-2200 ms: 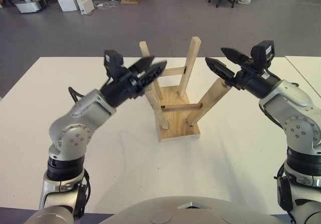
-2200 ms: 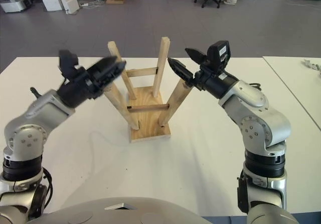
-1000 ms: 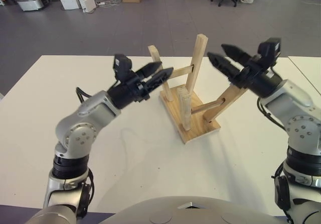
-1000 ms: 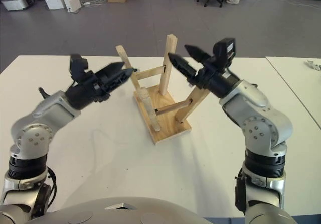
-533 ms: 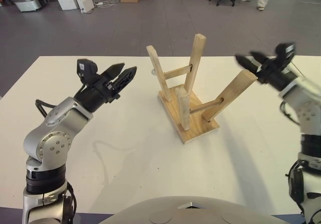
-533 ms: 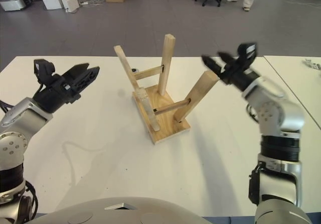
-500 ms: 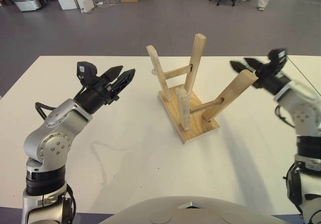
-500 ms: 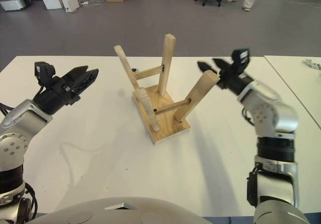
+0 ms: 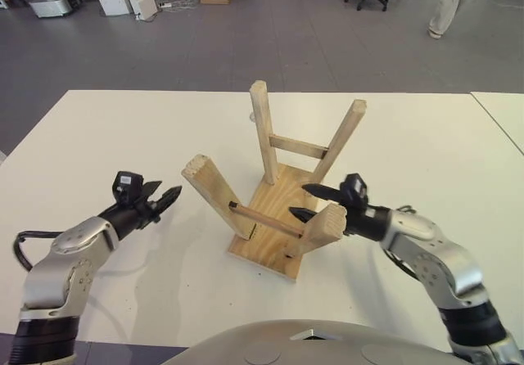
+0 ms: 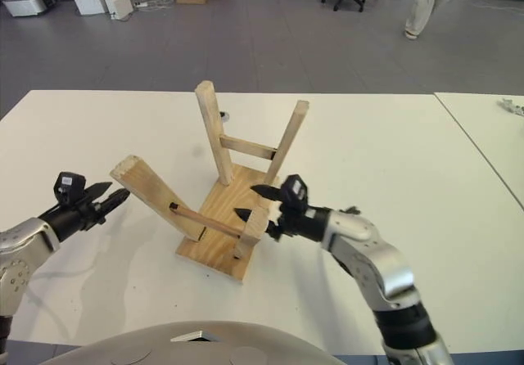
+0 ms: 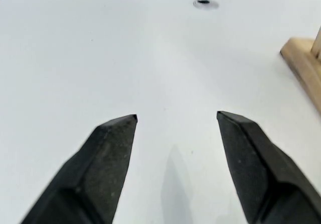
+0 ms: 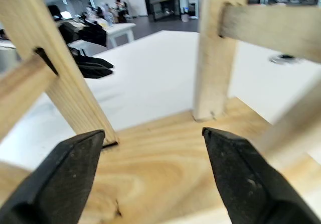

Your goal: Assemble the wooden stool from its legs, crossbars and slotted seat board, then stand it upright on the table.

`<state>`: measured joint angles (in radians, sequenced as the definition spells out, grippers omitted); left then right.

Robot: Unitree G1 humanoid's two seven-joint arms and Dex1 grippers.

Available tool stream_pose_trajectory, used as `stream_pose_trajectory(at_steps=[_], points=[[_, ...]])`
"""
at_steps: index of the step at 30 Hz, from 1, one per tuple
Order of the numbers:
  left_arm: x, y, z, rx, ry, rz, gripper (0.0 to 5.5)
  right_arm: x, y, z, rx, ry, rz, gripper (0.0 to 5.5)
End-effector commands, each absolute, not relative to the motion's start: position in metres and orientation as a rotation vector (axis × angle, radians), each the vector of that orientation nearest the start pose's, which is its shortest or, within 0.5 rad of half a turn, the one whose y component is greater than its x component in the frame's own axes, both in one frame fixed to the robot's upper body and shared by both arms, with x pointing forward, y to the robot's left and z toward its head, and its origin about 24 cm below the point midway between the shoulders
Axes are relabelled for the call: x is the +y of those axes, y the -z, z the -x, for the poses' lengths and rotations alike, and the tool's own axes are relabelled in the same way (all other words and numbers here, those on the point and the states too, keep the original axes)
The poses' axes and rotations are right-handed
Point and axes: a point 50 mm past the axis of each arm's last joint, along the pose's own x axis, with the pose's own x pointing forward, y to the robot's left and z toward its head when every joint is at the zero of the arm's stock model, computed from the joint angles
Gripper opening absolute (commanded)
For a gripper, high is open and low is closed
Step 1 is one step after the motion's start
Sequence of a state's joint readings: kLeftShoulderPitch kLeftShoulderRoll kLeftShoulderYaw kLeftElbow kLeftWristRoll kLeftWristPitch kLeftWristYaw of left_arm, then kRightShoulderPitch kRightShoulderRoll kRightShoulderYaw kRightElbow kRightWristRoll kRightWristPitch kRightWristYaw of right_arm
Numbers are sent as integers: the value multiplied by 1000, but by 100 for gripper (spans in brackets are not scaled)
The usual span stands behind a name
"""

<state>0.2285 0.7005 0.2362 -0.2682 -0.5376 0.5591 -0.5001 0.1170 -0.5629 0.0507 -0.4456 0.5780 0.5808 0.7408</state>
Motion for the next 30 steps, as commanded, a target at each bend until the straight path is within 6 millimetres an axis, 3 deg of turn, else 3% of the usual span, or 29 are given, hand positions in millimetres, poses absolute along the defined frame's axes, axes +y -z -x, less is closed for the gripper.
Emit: stream_pose_trajectory(at_steps=[1, 3, 5, 8, 12, 13, 16, 20, 22, 25, 28, 30], points=[[271, -89, -180, 504, 572, -177, 291, -219, -77, -203, 426, -834, 0, 363], [267, -89, -167, 604, 719, -249, 291, -242, -72, -238, 396, -659, 36, 363], [258, -82, -150, 730, 879, -307, 291, -243, -64, -280, 371, -555, 60, 363], [240, -68, -140, 805, 1023, -335, 291, -221, -49, -326, 380, -517, 147, 363], [206, -44, -158, 716, 1039, -258, 291, -182, -26, -352, 413, -520, 256, 363], [200, -36, -164, 706, 1017, -255, 291, -176, -22, -353, 424, -548, 309, 363], [181, -21, -182, 656, 936, -208, 291, -166, 0, -330, 487, -837, 378, 363], [192, -6, -202, 645, 709, -216, 291, -190, 14, -288, 529, -1056, 323, 363], [192, -4, -222, 586, 586, -202, 291, -202, 11, -270, 506, -1045, 314, 363], [199, -10, -237, 510, 479, -187, 291, -199, -2, -255, 432, -972, 295, 363], [223, -17, -235, 485, 406, -212, 291, -213, -9, -254, 432, -721, 356, 363], [236, -24, -221, 487, 398, -227, 291, -228, -13, -245, 466, -587, 387, 363]])
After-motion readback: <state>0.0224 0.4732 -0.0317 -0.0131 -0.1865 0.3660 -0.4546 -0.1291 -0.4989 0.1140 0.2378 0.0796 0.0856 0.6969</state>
